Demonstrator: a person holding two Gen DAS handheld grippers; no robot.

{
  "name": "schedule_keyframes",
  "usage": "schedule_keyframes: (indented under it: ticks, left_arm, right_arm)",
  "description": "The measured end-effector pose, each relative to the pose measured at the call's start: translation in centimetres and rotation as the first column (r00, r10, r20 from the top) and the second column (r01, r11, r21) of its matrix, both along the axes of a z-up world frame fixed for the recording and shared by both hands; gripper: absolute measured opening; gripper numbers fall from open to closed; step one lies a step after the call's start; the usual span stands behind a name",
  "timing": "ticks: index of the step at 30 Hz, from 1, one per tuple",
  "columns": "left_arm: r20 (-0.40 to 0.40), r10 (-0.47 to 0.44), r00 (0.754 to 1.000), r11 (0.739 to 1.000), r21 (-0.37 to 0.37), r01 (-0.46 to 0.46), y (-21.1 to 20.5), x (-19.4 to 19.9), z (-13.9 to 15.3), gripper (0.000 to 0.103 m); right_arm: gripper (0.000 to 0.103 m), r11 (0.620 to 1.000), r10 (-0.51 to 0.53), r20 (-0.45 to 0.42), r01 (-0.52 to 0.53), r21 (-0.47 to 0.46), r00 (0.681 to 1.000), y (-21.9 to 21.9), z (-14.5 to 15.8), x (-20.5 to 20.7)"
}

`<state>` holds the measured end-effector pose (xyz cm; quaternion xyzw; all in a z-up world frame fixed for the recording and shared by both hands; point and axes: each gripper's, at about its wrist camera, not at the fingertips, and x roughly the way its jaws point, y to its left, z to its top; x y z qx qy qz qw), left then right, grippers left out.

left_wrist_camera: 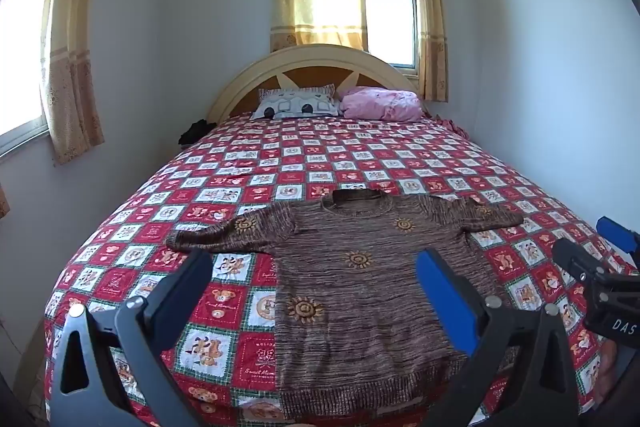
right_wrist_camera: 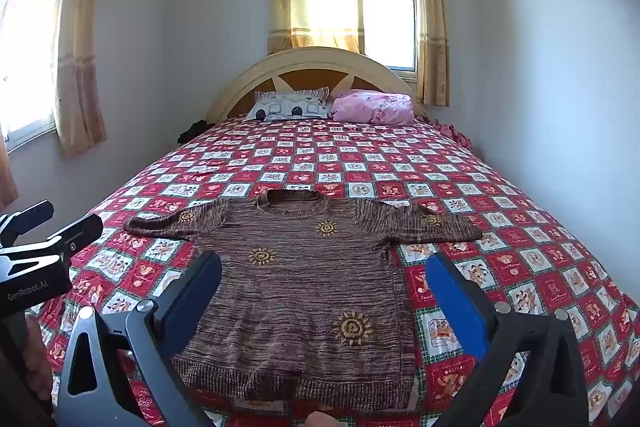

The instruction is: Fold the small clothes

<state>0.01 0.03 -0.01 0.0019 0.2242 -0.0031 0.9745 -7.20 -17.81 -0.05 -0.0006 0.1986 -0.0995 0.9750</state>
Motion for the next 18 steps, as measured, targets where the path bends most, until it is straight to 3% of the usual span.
schedule_keyframes:
  ticks: [18]
  left_arm:
    - [0.002, 0.0, 1.0, 1.0, 0.016, 0.0, -0.46, 0.14, -0.08, 0.103]
  right_arm:
    - [0.102, 1.0, -0.005, -0.001, 0.005, 0.001, 1.0, -0.08, -0.7, 0.51]
